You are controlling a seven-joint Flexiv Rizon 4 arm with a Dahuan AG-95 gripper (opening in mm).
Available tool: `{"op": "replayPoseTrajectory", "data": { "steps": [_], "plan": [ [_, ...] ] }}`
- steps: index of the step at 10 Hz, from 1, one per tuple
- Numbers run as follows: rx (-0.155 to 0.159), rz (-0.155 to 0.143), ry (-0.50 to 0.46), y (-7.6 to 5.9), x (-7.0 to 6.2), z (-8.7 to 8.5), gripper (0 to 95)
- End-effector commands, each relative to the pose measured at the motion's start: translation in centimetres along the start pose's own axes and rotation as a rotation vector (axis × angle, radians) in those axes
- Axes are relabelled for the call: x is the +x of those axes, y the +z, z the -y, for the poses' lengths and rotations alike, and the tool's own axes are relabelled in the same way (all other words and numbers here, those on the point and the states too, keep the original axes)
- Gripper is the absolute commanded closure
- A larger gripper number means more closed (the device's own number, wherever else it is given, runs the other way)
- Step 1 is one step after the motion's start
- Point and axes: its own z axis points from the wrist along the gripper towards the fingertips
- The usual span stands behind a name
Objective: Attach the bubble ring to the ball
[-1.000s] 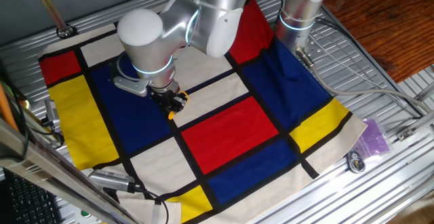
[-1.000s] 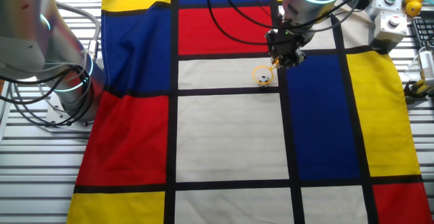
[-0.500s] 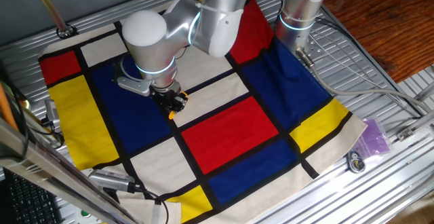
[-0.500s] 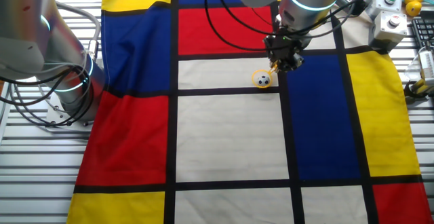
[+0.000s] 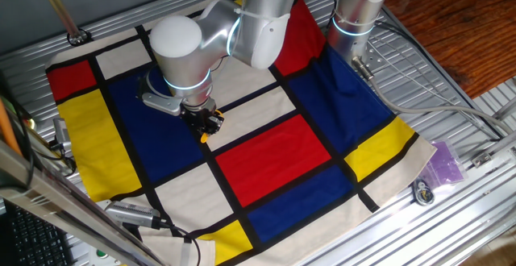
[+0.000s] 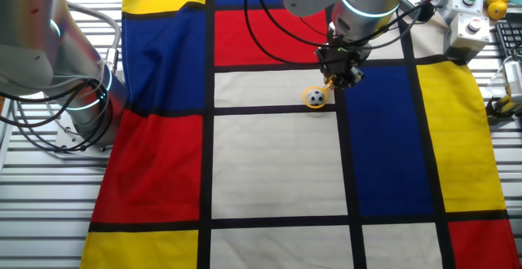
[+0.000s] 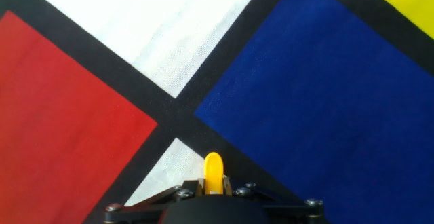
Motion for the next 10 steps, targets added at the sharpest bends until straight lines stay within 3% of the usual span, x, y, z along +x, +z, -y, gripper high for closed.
{"op": "replayPoseTrajectory", "data": {
  "steps": [1,7,10],
  "plan": [
    [0.002,0.003,-0.002,-0.03,0.01,0.01,95.0],
    [0.001,0.002,-0.001,-0.06,0.04,0.01,95.0],
    [-0.016,0.008,-0.010,-0.24,0.12,0.06,95.0]
  ]
}}
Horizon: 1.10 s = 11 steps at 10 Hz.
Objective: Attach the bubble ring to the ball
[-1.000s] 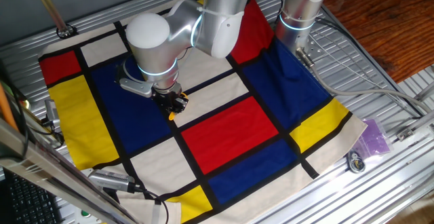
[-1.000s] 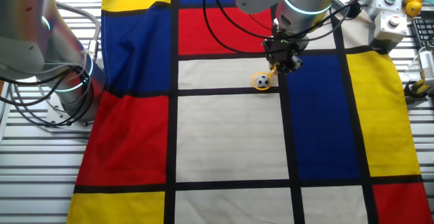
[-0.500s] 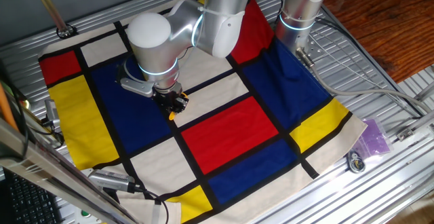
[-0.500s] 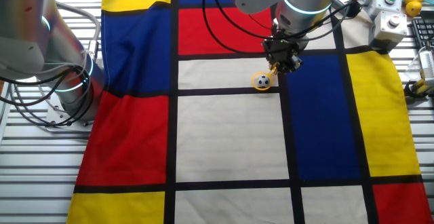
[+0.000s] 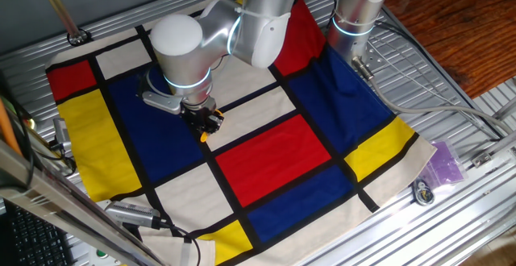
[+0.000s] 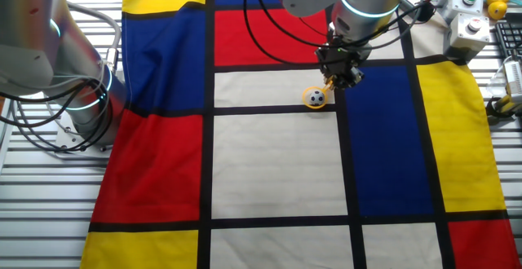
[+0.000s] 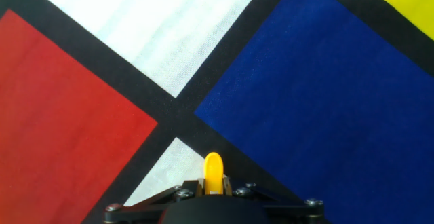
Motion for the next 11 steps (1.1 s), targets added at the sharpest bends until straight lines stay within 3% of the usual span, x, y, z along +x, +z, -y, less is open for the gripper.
{"op": "replayPoseTrajectory", "data": {
  "steps": [1,9,11],
  "plan": [
    [-0.002,-0.005,-0.009,0.01,-0.10,-0.02,95.0],
    [-0.003,-0.007,-0.016,0.01,-0.10,-0.02,95.0],
    [-0.003,-0.008,-0.025,0.62,-0.17,0.07,95.0]
  ]
}}
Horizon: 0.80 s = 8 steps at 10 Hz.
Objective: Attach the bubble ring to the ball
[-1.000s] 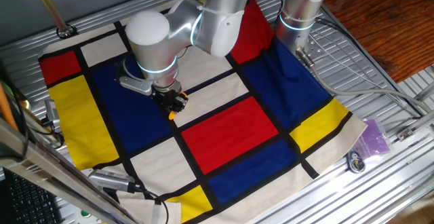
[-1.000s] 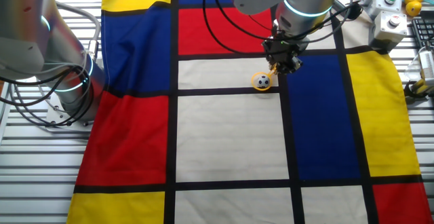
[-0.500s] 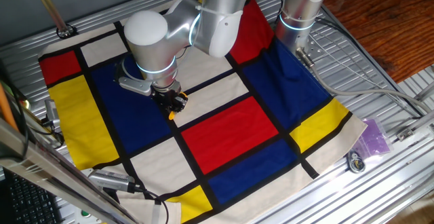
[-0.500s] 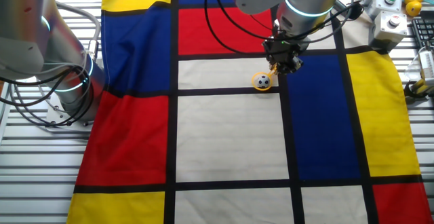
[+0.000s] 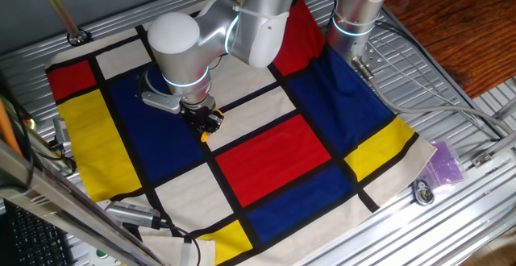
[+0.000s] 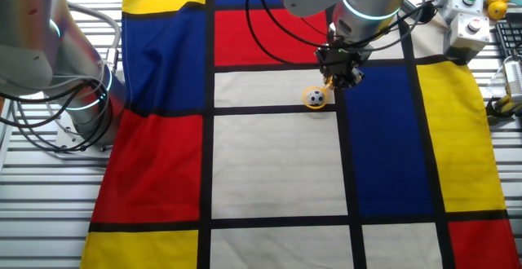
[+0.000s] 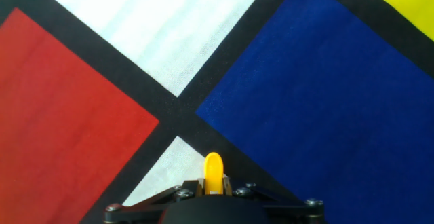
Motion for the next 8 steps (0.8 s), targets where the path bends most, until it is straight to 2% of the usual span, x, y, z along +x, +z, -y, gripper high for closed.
{"op": "replayPoseTrajectory", "data": {
  "steps": [1,6,7,8],
  "plan": [
    [0.000,0.000,-0.003,0.48,-0.14,0.11,95.0],
    [0.004,-0.001,-0.007,1.07,-0.20,0.18,95.0],
    [0.005,-0.001,-0.020,1.00,-0.15,0.19,76.0],
    [0.004,-0.001,-0.022,0.98,-0.14,0.19,76.0]
  ]
}}
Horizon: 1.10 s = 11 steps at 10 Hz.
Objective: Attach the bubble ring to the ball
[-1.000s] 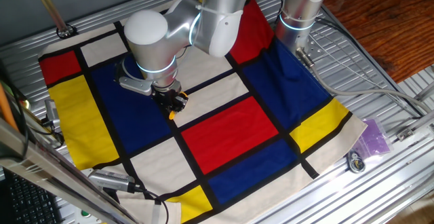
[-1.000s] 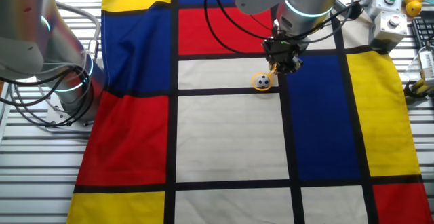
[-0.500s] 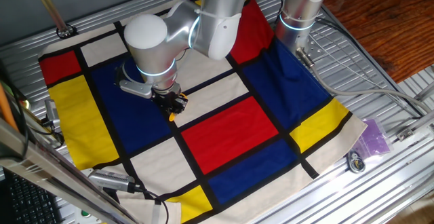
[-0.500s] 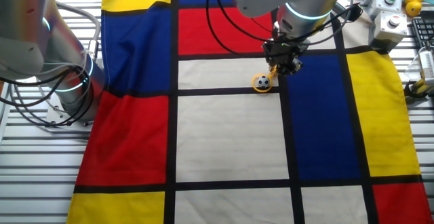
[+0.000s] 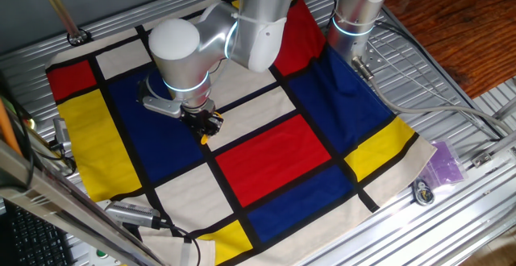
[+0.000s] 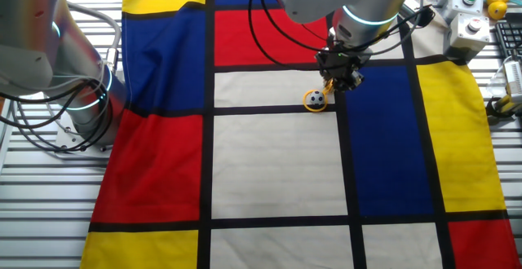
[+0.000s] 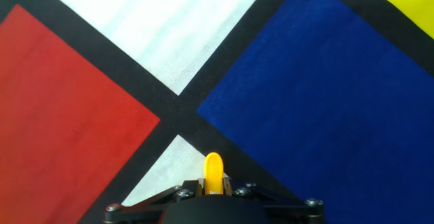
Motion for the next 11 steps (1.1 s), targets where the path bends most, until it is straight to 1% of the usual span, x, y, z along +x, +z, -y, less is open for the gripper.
{"op": "replayPoseTrajectory", "data": {
  "steps": [1,3,4,6,7,8,9,11],
  "plan": [
    [0.000,0.000,-0.006,-0.1,0.1,0.0,76.0],
    [0.000,0.000,-0.007,-0.3,0.1,0.0,76.0],
    [-0.001,-0.001,-0.005,-0.6,0.1,0.0,76.0],
    [-0.003,-0.002,0.002,-2.0,-0.2,0.1,76.0],
    [-0.005,-0.004,0.029,-3.1,-0.6,0.0,95.0],
    [-0.009,-0.008,0.065,-3.7,-0.9,-0.3,95.0],
    [-0.010,-0.010,0.093,-4.1,-1.3,-0.5,95.0],
    [-0.022,-0.020,0.210,-5.4,-3.6,-2.1,95.0]
  ]
}}
